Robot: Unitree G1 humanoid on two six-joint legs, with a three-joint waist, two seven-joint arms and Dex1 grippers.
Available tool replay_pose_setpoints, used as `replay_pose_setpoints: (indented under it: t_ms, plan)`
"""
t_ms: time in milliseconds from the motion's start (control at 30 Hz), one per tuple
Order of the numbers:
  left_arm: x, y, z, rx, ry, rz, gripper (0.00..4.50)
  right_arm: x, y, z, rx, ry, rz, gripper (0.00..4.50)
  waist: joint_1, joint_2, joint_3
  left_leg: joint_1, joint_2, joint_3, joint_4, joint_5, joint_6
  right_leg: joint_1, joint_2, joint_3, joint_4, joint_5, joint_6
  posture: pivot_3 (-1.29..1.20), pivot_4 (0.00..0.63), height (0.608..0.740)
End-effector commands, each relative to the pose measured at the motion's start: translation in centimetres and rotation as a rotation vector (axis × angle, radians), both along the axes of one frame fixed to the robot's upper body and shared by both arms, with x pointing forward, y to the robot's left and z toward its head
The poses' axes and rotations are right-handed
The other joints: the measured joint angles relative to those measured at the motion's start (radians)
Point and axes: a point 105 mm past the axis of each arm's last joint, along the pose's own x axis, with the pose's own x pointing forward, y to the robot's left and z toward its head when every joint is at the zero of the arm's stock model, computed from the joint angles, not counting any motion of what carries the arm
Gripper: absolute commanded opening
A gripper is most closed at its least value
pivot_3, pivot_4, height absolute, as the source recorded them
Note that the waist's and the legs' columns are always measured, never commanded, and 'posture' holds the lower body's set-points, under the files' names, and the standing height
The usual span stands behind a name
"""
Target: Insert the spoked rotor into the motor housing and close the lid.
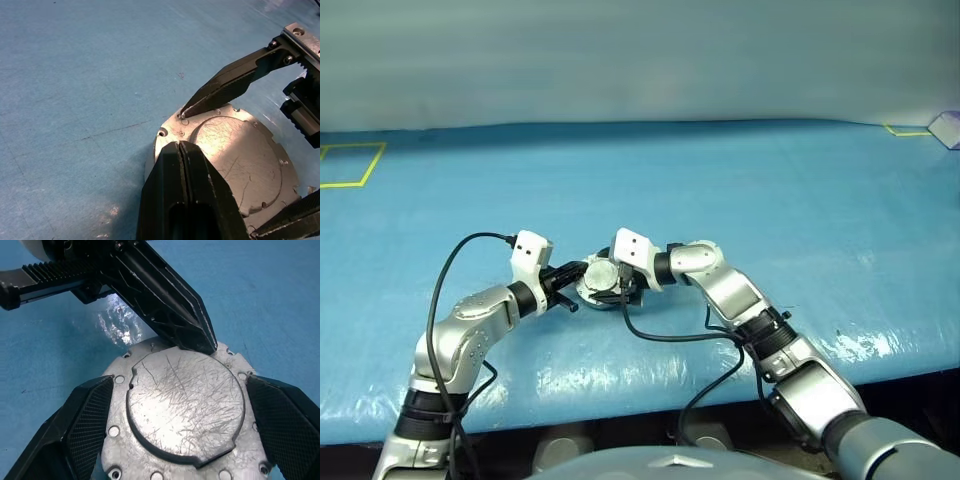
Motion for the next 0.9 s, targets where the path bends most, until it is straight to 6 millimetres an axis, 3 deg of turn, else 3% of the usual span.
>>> replay_pose_setpoints:
  t_ms: [33, 233, 367, 500, 667, 900]
  plan:
    - [-1.0, -0.6, -1.4, 0.014, 0.06, -0.04, 0.0, -1.5, -2.3, -0.8, 0.008, 0.135, -0.022, 4.49, 0.001, -0.001, 0.0, 0.0, 0.0, 0.0, 0.0, 0.0, 0.0, 0.0, 0.0, 0.0, 0.0, 0.0, 0.0, 0.0, 0.15, 0.74]
    - [-0.8, -0.7, -1.4, 0.019, 0.038, -0.045, 0.0, -3.6, -3.9, 1.8, 0.224, 0.301, -0.1, 4.49, 0.002, -0.001, -0.001, -0.003, 0.0, 0.0, 0.0, -0.001, 0.001, 0.0, 0.0, 0.0, 0.0, -0.001, 0.0, 0.0, 0.15, 0.74]
    - [-0.8, -0.8, -1.3, 0.013, 0.034, -0.051, 0.0, -3.8, -5.1, 2.2, 0.355, 0.408, -0.277, 4.49, 0.003, -0.001, 0.0, -0.009, 0.0, -0.002, 0.002, -0.001, 0.001, -0.005, 0.0, -0.002, 0.0, -0.001, 0.001, 0.0, 0.15, 0.74]
    - [-0.7, -0.9, -1.2, 0.012, 0.029, -0.056, 0.0, -4.0, -5.3, 1.5, 0.56, 0.632, -0.501, 4.49, 0.007, -0.001, -0.001, -0.011, 0.0, -0.003, 0.002, -0.001, 0.001, -0.007, 0.0, -0.002, 0.0, 0.0, 0.001, 0.0, 0.15, 0.74]
    - [-0.8, -1.1, -1.1, -0.006, 0.024, -0.057, 0.0, -4.4, -4.5, -0.5, 0.561, 0.756, -0.654, 4.49, 0.007, -0.001, 0.0, -0.012, 0.0, -0.003, 0.002, -0.001, 0.001, -0.007, -0.001, -0.002, -0.001, 0.0, 0.001, 0.0, 0.15, 0.74]
    - [-0.9, -0.9, -1.1, -0.005, 0.019, -0.053, 0.0, -4.5, -2.8, -0.9, 0.664, 0.937, -0.692, 4.49, 0.008, -0.001, 0.0, -0.012, 0.001, -0.004, 0.002, -0.001, 0.001, -0.007, -0.001, -0.003, 0.0, -0.001, 0.001, 0.0, 0.15, 0.74]
